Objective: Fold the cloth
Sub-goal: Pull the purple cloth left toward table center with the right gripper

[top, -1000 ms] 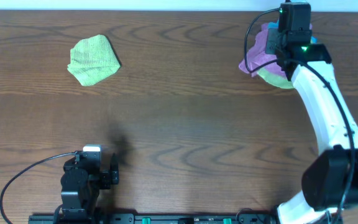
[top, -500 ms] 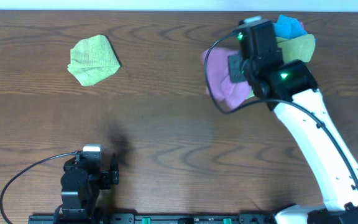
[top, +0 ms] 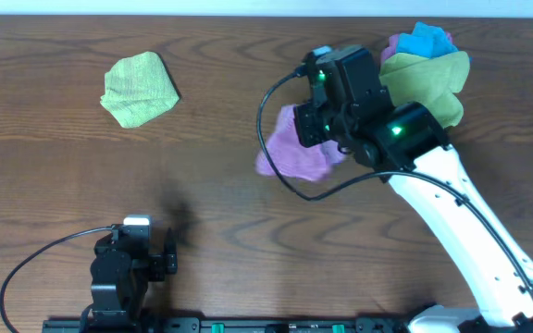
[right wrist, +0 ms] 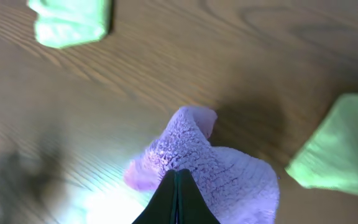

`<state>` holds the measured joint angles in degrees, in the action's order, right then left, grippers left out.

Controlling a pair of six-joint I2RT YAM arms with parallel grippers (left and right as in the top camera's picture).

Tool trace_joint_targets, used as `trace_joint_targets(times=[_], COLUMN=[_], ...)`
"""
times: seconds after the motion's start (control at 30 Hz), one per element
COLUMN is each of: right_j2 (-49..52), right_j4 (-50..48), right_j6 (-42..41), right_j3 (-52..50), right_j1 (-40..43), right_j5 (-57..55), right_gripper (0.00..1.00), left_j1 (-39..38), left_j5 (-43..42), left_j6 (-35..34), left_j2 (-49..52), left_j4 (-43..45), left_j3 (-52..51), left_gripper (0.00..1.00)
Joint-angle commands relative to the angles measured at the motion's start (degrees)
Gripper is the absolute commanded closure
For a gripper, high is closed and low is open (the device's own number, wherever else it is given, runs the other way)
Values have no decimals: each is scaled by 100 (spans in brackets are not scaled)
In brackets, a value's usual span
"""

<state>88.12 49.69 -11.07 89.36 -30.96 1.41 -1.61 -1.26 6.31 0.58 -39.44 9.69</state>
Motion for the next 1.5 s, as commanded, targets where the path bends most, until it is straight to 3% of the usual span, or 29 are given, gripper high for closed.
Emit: trace_joint_targets(times=[0.0,0.13,0.17,0.2,0.23,0.27,0.4,0.63,0.87,0.97,1.1,1.2,1.33,1.47], right_j2=[125,710,949,1241,1475,1676,1853,1394,1349,1558,2111,2282,2225,2194], right_j4=[-146,-431,-649,-1054,-1495,-1941,-2588,-1825,-1180,-944,-490,11,-92,-262], right_j6=[291,704,835,922,949,944,861,706,273,232,227,-485,-752,-632], right_j3=[63,57,57,57,57,59,66,68,63,42,50,118,205,319], right_j1=[-83,4,44,103,164,234,476,470,422,358,407,433,485,498], right_j5=[155,-203,-608,-1158,-1591,-1921,-2024,-1545,22,-872,-643,393,2002,1025], right_gripper=[98,98,83,33,7,1,1,1,1,1,1,1,1,2], left_j1=[20,20,20,20,20,20,20,20,20,20,20,20,20,20], left_j5=[83,188,188,188,188,188,188,188,188,184,166,155,-48,-299], left_j6=[103,101,101,101,101,101,101,103,103,101,98,83,-409,-861], left_j2=[-37,-37,-37,-37,-37,-37,-37,-37,-37,-37,-37,-37,-37,-37], left_j4=[-68,-72,-72,-70,-70,-70,-70,-85,-79,-79,-74,-37,63,352], left_j3=[-59,-59,-59,-59,-59,-59,-59,-59,-59,-59,-59,-59,-59,-59], left_gripper=[5,5,5,5,5,5,5,5,5,5,5,5,5,5])
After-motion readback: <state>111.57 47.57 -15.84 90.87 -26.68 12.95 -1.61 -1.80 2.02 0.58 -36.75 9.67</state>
